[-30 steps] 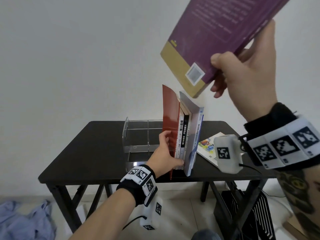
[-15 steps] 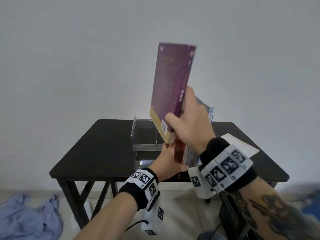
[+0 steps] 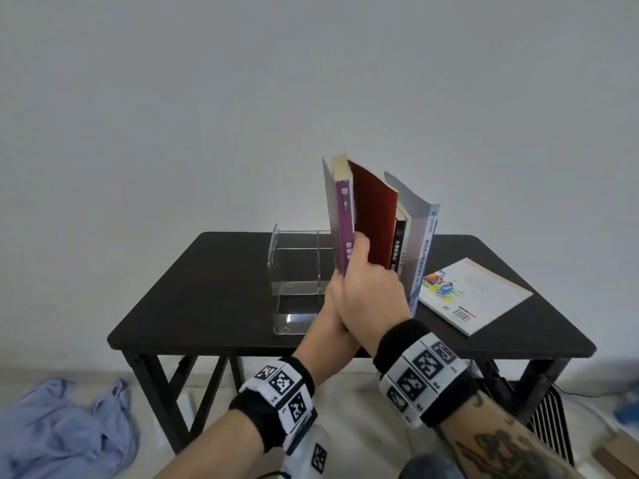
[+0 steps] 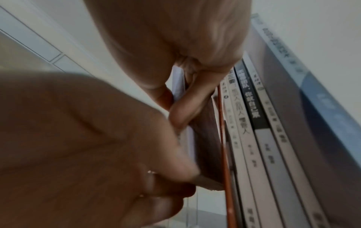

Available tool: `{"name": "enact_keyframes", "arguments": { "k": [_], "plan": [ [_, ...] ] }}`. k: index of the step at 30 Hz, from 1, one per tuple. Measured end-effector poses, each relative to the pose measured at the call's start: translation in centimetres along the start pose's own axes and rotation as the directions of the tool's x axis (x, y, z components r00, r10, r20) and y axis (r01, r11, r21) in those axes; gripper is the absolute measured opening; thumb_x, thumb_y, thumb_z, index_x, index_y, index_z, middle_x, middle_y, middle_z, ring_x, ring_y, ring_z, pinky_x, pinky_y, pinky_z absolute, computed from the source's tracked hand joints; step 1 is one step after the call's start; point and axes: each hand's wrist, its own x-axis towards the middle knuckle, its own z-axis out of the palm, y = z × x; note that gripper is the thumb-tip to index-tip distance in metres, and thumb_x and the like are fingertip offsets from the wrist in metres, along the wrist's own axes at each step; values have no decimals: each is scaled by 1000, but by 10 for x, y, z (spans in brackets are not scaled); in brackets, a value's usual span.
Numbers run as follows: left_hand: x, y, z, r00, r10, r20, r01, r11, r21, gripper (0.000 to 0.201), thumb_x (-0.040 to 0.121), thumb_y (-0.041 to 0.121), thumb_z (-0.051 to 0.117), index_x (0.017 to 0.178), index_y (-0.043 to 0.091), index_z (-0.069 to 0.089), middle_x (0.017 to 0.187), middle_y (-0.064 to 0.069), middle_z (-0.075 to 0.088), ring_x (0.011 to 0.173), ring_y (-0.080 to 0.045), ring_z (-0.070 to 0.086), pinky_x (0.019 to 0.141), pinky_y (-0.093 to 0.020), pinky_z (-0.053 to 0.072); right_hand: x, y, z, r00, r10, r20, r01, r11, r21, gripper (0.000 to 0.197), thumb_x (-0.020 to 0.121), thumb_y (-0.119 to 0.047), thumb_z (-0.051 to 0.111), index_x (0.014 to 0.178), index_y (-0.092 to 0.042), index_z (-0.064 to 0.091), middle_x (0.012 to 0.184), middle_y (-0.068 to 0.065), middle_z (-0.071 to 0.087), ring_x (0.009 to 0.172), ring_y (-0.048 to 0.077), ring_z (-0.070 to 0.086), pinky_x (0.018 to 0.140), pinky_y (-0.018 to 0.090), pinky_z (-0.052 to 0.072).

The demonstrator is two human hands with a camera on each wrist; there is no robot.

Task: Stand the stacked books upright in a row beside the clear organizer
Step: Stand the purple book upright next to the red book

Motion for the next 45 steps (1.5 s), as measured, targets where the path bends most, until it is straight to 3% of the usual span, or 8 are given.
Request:
{"name": "enact_keyframes", "arguments": {
  "k": [3, 9, 15, 19, 23, 29, 35, 45],
  "plan": [
    [6, -6, -4, 994, -74, 75, 85, 985, -149, 55, 104, 29, 43, 146, -1, 27, 62, 2, 65, 51, -7, 63, 48, -17, 49, -5, 1, 14, 999, 5, -36, -7, 999, -45, 38, 96, -21, 52, 123, -11, 28, 70, 8, 69, 61, 31, 70, 57, 38, 58],
    [22, -16, 1, 986, -158, -46, 143, 961, -238, 78, 90, 42, 65, 150, 44, 16, 112, -2, 68, 101, -20, 68, 98, -48, 51, -12, 1, 12, 994, 81, 80, -76, 995, -65, 32, 103, -35, 35, 122, -9, 35, 84, 7, 70, 72, 24, 73, 64, 33, 59],
    [20, -22, 2, 990, -134, -50, 137, 989, 54, 74, 90, 27, 65, 150, 19, 22, 94, -1, 70, 82, -13, 68, 89, -41, 56, -21, 4, 8, 960, 36, 276, 23, 978, -209, 47, 102, -20, 39, 140, -10, 13, 117, 16, 60, 84, 25, 71, 75, 35, 56],
    [19, -18, 3, 994, -96, -41, 100, 990, 101, 82, 88, 19, 69, 153, 25, 20, 135, -9, 58, 119, -15, 57, 100, -41, 49, -28, 3, 6, 934, 17, 358, 94, 952, -291, 65, 98, -11, 39, 153, -12, 4, 152, 28, 12, 86, 28, 68, 80, 39, 55],
    [26, -22, 5, 997, -80, -12, 80, 992, 93, 92, 88, 31, 71, 151, 44, 6, 121, 27, 56, 106, 1, 63, 97, -34, 52, -34, 7, 6, 937, -2, 349, 95, 964, -248, 69, 99, -13, 35, 152, -15, -8, 156, 26, 7, 89, 30, 67, 83, 43, 56],
    [29, -26, 6, 991, -132, -20, 132, 991, 25, 107, 65, 82, 60, 152, 32, 22, 120, -8, 67, 109, -22, 66, 100, -47, 48, -53, 13, -12, 996, -73, 59, 70, 997, 45, 45, 97, -35, 41, 138, -27, 22, 76, -3, 68, 61, 15, 67, 60, 31, 56],
    [26, -28, 2, 1000, 19, 17, -23, 935, 355, 105, 88, 1, 61, 151, 44, -10, 131, 5, 60, 115, -14, 61, 101, -39, 49, -40, 47, -31, 957, 244, -157, -143, 868, 475, 15, 94, -25, 46, 101, -29, 33, 55, -6, 57, 50, 9, 55, 52, 31, 40],
    [25, -25, -1, 1000, -19, 1, 17, 925, 379, 108, 86, 0, 65, 153, 40, -10, 128, 12, 58, 109, -7, 63, 96, -28, 51, -9, 191, 6, 709, 698, 103, -680, 714, -165, 57, 90, -41, 59, 126, -1, 42, 129, 21, 48, 119, 39, 45, 95, 44, 40]
  ]
}}
